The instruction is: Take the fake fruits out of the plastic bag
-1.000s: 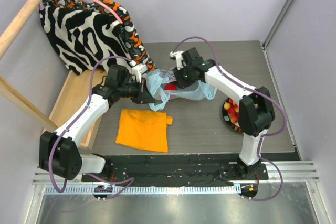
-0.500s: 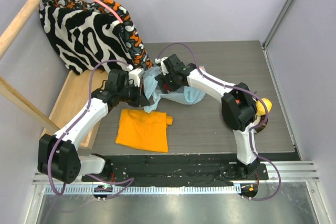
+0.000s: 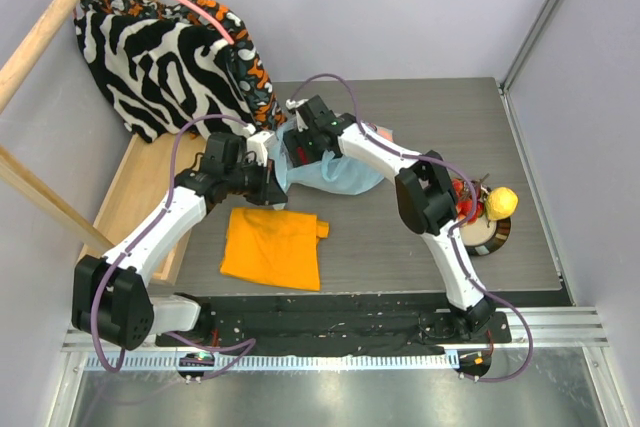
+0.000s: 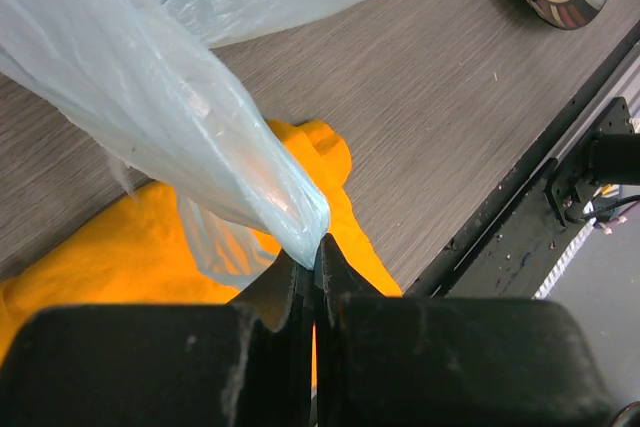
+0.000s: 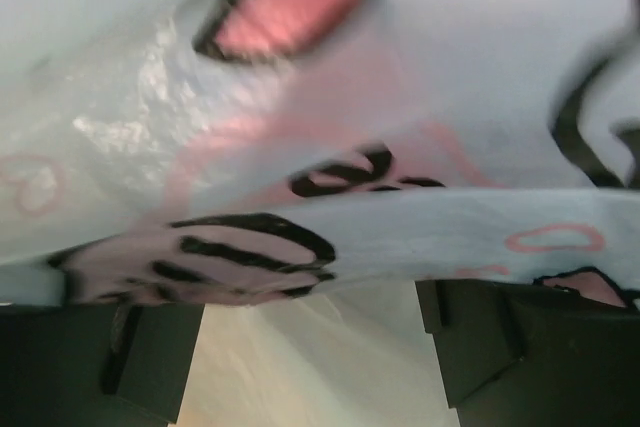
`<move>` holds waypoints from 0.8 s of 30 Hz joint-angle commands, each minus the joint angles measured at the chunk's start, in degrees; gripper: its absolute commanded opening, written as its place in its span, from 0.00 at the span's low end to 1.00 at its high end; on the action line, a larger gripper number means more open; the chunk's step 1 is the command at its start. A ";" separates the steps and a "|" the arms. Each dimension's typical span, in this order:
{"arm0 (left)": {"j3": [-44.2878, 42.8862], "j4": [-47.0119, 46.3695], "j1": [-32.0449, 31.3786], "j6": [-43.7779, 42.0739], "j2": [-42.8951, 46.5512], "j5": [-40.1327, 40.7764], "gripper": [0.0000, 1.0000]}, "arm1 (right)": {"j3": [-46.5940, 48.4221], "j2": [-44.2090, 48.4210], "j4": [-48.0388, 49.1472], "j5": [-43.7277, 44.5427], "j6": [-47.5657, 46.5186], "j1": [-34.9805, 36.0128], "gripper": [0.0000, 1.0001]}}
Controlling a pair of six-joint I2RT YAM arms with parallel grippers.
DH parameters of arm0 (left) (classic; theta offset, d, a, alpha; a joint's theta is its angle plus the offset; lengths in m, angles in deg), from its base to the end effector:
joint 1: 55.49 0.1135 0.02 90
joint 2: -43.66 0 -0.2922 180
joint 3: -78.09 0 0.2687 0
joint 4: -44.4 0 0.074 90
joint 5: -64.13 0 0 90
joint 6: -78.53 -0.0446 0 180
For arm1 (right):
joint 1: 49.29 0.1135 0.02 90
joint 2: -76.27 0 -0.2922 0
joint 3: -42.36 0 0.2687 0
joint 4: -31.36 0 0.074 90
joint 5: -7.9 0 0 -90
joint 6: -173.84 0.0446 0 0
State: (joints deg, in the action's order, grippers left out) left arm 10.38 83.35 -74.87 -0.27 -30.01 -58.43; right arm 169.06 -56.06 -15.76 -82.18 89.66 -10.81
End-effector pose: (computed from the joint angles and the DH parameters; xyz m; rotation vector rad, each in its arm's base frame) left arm 0.2601 -0.1169 0.2872 0.4554 2.3425 -0.9267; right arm 0.4352 0.3460 0.2088 -0.7094 2.4192 0.3220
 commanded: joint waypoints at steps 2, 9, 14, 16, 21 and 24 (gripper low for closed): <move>-1.18 -0.38 0.30 -1.27 0.54 -2.25 0.00 | 8.45 -3.89 2.75 -0.63 1.21 0.72 0.81; -1.71 -0.20 0.22 -1.88 0.54 -1.55 0.00 | 12.42 -4.26 3.11 -2.29 -3.27 0.63 0.31; -2.15 -1.69 0.30 -1.80 -0.51 -0.84 0.00 | 5.83 2.33 2.67 -5.72 -5.12 0.55 0.19; -1.97 -2.05 0.30 -1.62 -0.77 -0.84 0.00 | 2.14 5.67 2.31 -6.69 -5.47 0.63 0.14; -1.18 -2.40 0.30 -1.62 -0.34 -0.67 0.00 | -7.69 12.79 2.14 -8.36 -7.40 0.55 0.01; -0.48 -2.57 0.30 -1.62 0.19 -0.75 0.00 | -12.88 17.19 1.96 -9.85 -8.63 0.63 0.01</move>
State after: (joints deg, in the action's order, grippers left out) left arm 10.18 82.98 -74.87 -1.42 -30.82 -58.89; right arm 161.08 -46.81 -14.66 -89.15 83.54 -10.46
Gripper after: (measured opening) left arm 0.014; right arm 0.033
